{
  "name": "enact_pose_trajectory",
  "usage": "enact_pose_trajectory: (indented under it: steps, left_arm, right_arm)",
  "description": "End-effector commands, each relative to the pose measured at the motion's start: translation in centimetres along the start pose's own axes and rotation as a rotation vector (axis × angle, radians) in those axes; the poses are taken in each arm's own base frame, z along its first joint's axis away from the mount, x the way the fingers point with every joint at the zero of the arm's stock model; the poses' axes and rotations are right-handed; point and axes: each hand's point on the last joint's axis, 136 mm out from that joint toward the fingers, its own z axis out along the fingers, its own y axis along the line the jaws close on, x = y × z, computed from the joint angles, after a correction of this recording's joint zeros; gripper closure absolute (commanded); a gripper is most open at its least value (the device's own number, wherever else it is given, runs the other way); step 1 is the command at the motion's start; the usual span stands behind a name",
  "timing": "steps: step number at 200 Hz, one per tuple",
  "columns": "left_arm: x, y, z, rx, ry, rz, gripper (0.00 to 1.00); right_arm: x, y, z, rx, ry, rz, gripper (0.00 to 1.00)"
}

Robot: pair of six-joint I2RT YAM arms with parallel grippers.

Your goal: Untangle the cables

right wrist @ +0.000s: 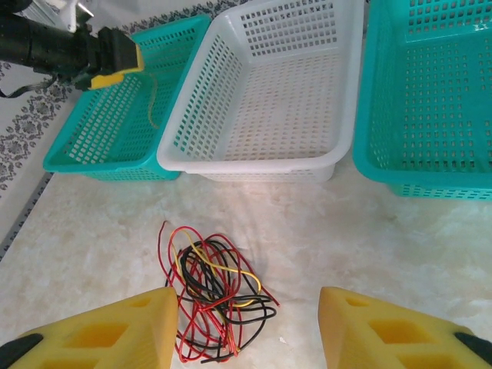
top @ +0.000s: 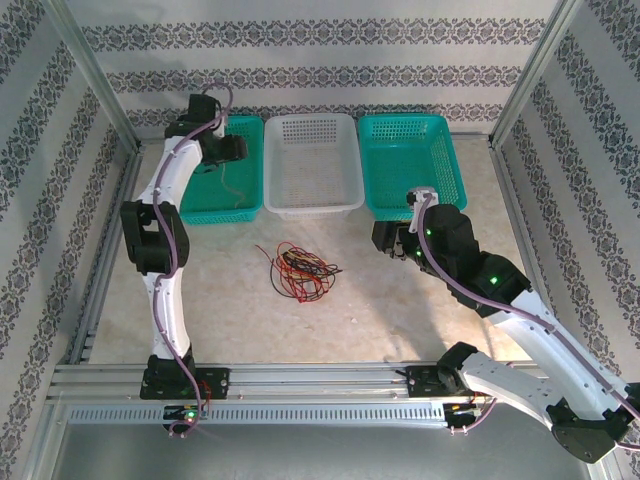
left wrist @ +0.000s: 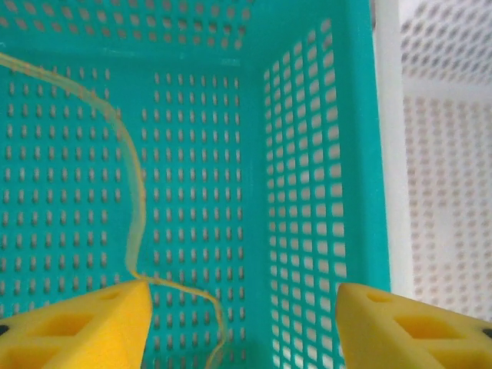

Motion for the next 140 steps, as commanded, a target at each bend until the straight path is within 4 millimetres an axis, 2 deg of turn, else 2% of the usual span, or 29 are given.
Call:
enact_pose_trajectory:
  steps: [1,33,50,67,85,112,127,140]
  left_arm:
    - [0.2,1.2,-3.7,-0.125,0.015,0.084,0.33]
    - [1.7,1.7,-7.0,-0.211,0.049,0.120,0.30]
    - [2.1,0.6,-9.6,-0.217,0.020,0.146,0.30]
    - [2.3,-1.6,-13.3,-0.143,-0.069,0.131,0.30]
    - [2.8,-4.8,-17.6,0.055,-0.166,0.068,0.33]
    - [5.6,-9.2,-22.1,0.376,-0.299,-0.015,0.34]
    - [8.2,-11.6,-23.3,0.518,-0.319,-0.017,0.33]
    - [11.0,-12.2,-22.4,0.517,-0.278,-0.020,0.35]
  right_arm:
    - [-0.3,-0.3,0.1,0.003,-0.018,0.021,0.48]
    - [-1.1,-0.1,0.0,0.003,-0.040,0.026,0.45]
    - [-1.2,-0.1,0.1,0.000,-0.038,0.026,0.45]
    - [-0.7,-0.3,0.7,0.013,-0.012,0.033,0.44]
    - [0.7,-0.3,1.7,0.010,0.048,0.039,0.44]
    - [4.1,-0.6,4.1,0.007,0.183,0.061,0.43]
    - [6.7,-0.6,5.7,-0.002,0.283,0.074,0.45]
    - [8.9,-0.3,7.0,-0.013,0.364,0.068,0.46]
